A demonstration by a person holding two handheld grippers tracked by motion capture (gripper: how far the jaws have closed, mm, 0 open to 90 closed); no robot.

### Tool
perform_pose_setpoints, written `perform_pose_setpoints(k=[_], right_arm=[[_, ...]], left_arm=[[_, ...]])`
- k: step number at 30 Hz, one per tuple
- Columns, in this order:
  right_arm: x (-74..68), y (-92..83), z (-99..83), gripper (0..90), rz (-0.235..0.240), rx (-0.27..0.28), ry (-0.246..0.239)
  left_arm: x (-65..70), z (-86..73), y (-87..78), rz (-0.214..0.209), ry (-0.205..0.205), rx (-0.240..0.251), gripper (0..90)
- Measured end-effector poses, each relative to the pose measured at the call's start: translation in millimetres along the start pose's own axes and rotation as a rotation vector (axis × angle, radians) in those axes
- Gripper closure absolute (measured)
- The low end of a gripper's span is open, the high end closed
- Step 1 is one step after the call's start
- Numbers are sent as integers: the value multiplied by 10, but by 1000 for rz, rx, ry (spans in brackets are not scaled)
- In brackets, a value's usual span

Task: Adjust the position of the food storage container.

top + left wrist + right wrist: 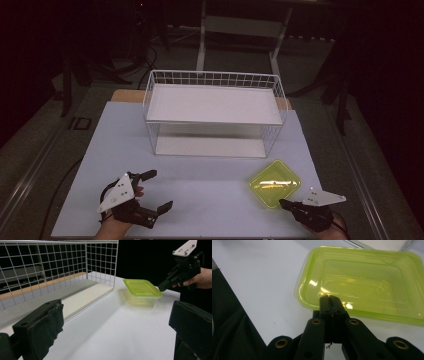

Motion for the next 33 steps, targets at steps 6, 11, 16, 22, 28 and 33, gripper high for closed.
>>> perform_pose_setpoints(k=[6, 11, 16, 22, 28, 33], right_arm=[[-4, 72, 92, 900, 13, -5, -23], [-13, 141, 176, 900, 21, -15, -43], [-4, 189, 262, 900, 22, -19, -67], [5, 255, 347, 900, 31, -24, -72], [126, 117, 363, 900, -4, 23, -55], [457, -31, 302, 900, -92, 39, -5]], left_arm=[[0, -3, 6, -3, -1, -2, 1], [2, -5, 5, -5, 0, -2, 1], [5, -6, 7, -5, 4, -5, 1], [10, -9, 14, -4, 5, -11, 2], [7, -13, 14, -5, 0, -9, 1], [10, -13, 17, -7, 2, -10, 1]])
Point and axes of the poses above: each handheld gripper's, and its own axes: y roughly forward along the jaws, z roughly out of its top, x roughly to its right, the point moved 2 cm from there along y, roughly forward along the jaws, and after that the axes turned 14 degrees about -x, right-handed, at the moved point
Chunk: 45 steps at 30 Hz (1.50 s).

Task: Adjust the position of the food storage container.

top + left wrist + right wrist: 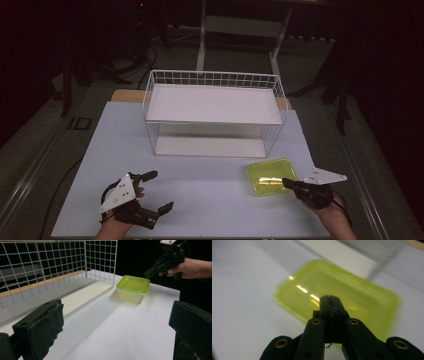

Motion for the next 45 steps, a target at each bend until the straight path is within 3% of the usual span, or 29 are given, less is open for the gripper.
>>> perform_pose_setpoints(k=[6, 12, 16, 26, 45], right_arm=[[367, -16, -87, 900, -95, -27, 59], [574, 79, -157, 900, -126, -56, 90], [621, 152, -169, 900, -128, -72, 90], [549, 239, -142, 900, -105, -80, 87], [160, 418, 134, 900, -16, -47, -11]], left_arm=[[2, -5, 13, -3, 0, -8, 1], [1, -10, 15, -6, -2, -10, 1], [0, -13, 17, -7, -5, -11, 1], [1, -16, 21, -9, -5, -13, 1], [18, -18, 30, -15, -2, -20, 1]])
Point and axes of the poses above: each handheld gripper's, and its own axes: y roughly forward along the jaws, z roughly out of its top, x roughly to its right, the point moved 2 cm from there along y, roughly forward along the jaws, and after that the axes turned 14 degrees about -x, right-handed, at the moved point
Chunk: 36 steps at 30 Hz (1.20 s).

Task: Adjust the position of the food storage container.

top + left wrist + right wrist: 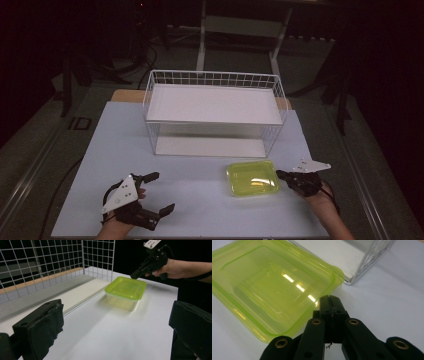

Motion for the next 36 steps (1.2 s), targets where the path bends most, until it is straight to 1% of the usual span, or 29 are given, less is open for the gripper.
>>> perform_pose_setpoints(k=[4, 5, 8, 16, 20, 25, 27, 28, 30, 32, 36], right_arm=[[-60, 28, 57, 900, 12, -1, -14], [-73, 35, 70, 900, 11, -4, -26], [-116, 56, 107, 900, 24, -4, -30], [-254, 102, 227, 900, 44, -8, -66], [-337, 138, 296, 900, 60, -9, -82], [-451, 170, 371, 900, 74, 0, -86], [-505, 181, 393, 900, 85, 4, -98], [-528, 187, 403, 900, 77, 5, -102], [-554, 198, 421, 900, 85, 7, -116], [-572, 209, 442, 900, 81, 4, -117], [-620, 242, 500, 900, 88, 1, -127]], left_arm=[[-1, -3, 5, 0, 0, -5, 1], [1, -2, 7, 0, 1, -6, 1], [8, -4, 12, -2, 2, -10, 1], [17, -11, 30, 0, 7, -28, 1], [23, -13, 34, 4, 10, -33, 2], [23, -22, 47, 1, 1, -42, 2], [23, -24, 50, -2, -2, -45, 2], [24, -24, 51, -1, 0, -46, 2], [29, -23, 52, 1, 3, -47, 1], [34, -22, 54, 0, 5, -48, 2], [37, -22, 58, 3, 7, -50, 2]])
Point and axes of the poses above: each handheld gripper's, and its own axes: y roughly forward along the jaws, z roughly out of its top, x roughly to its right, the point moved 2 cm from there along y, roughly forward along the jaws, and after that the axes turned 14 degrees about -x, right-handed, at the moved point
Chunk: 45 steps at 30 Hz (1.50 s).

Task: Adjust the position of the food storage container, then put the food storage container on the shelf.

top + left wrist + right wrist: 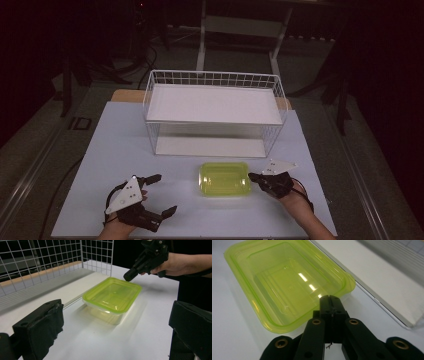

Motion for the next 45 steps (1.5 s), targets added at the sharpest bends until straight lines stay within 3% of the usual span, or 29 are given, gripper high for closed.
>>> perform_pose_setpoints(k=[20, 29, 31, 34, 35, 36, 37, 40, 41, 42, 45], right_arm=[[-189, 192, 254, 900, 26, 1, -50], [-219, 20, 305, 862, 21, 45, -53], [-250, -45, 311, 768, 20, 73, -59], [-265, -83, 310, 741, 1, 77, -60], [-274, -97, 309, 688, -9, 74, -59], [-286, -121, 307, 553, 9, 91, -38], [-287, -135, 304, 511, 8, 102, -30], [-275, -173, 308, 268, 42, 135, 22], [-272, -184, 308, 183, 34, 133, 16], [-271, -196, 306, 141, 26, 137, 9], [-236, -241, 300, 112, 40, 157, 53]], left_arm=[[11, 0, 9, 2, 4, -6, 2], [0, -3, -2, 5, -11, 5, 2], [-3, -2, -2, 25, 7, 4, 2], [-7, 0, 0, 34, 16, 3, 2], [-11, 5, 5, 55, 23, 4, 2], [-11, 10, 9, 61, 28, 2, 2], [-14, 17, 11, 60, 31, -4, 2], [-5, 49, 25, 48, 39, -9, 2], [1, 63, 31, 45, 32, -10, 2], [5, 77, 34, 39, 20, -20, 2], [9, 132, 44, -8, -17, -61, 2]])
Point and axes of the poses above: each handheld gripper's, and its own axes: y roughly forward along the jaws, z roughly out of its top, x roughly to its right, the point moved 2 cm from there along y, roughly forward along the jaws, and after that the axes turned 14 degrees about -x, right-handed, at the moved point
